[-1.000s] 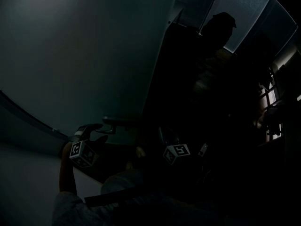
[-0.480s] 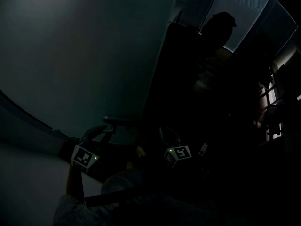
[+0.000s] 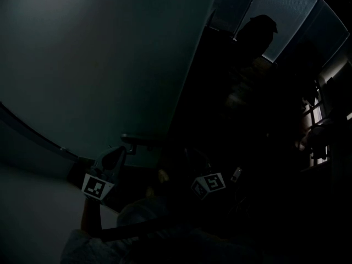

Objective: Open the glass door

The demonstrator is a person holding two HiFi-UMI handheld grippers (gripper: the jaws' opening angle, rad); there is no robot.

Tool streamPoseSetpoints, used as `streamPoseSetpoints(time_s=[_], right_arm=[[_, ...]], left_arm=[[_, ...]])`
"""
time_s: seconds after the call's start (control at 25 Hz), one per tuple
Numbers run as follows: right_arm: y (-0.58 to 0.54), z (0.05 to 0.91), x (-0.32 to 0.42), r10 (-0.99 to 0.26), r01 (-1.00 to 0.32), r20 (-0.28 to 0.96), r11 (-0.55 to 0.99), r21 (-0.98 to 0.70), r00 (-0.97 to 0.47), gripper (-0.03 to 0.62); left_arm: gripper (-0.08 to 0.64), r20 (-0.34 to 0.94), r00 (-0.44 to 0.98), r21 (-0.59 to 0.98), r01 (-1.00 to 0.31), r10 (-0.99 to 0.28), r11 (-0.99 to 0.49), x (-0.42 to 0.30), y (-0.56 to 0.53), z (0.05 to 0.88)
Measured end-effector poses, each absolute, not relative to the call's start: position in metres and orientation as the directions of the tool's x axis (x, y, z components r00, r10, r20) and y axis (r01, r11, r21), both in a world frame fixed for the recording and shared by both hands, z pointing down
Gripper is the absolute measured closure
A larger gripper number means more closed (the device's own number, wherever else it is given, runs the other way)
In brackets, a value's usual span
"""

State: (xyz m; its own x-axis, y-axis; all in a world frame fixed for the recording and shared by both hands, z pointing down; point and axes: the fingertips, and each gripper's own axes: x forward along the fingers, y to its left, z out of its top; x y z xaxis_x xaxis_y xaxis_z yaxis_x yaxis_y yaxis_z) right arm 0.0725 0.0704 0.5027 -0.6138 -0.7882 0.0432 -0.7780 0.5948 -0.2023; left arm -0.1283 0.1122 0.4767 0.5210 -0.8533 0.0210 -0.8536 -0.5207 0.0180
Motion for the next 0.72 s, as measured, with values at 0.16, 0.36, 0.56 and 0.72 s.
streamPoseSetpoints(time_s=[0.16, 0.36, 0.56, 0.72], right_arm=[[0.074, 0.499, 0.068, -0.779, -0.767, 0.031, 0.608, -0.207, -0.626, 0.589], [0.08, 0.495, 0.063, -0.768, -0.755, 0.03, 0.62, -0.213, -0.64, 0.589], [0.088, 0.492, 0.061, -0.761, -0.749, 0.026, 0.631, -0.201, -0.648, 0.591], [0.09, 0.495, 0.061, -0.756, -0.744, 0.024, 0.637, -0.204, -0.654, 0.59]], left_arm=[[0.555, 0.03, 0.524, 0.023, -0.852, -0.851, -0.523, -0.123, 0.117, 0.483], [0.555, 0.037, 0.52, 0.04, -0.854, -0.853, -0.519, -0.117, 0.124, 0.487], [0.555, 0.03, 0.517, 0.037, -0.856, -0.856, -0.516, -0.115, 0.129, 0.483], [0.555, 0.028, 0.518, 0.031, -0.855, -0.855, -0.517, -0.113, 0.13, 0.485]])
